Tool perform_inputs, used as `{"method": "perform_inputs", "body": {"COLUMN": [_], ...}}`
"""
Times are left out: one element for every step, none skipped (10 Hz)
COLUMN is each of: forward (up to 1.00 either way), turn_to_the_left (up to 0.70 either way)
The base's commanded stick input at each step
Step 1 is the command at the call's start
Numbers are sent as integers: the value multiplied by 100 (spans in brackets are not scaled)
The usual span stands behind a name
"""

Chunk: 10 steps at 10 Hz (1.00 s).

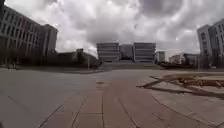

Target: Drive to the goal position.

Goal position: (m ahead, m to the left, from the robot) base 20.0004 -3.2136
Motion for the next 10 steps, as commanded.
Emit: {"method": "perform_inputs", "body": {"forward": [100,100,100,100,100,100,100,100,100,100], "turn_to_the_left": [-9,-9,-9,-9,-9,-9,-9,-9,-9,-9]}}
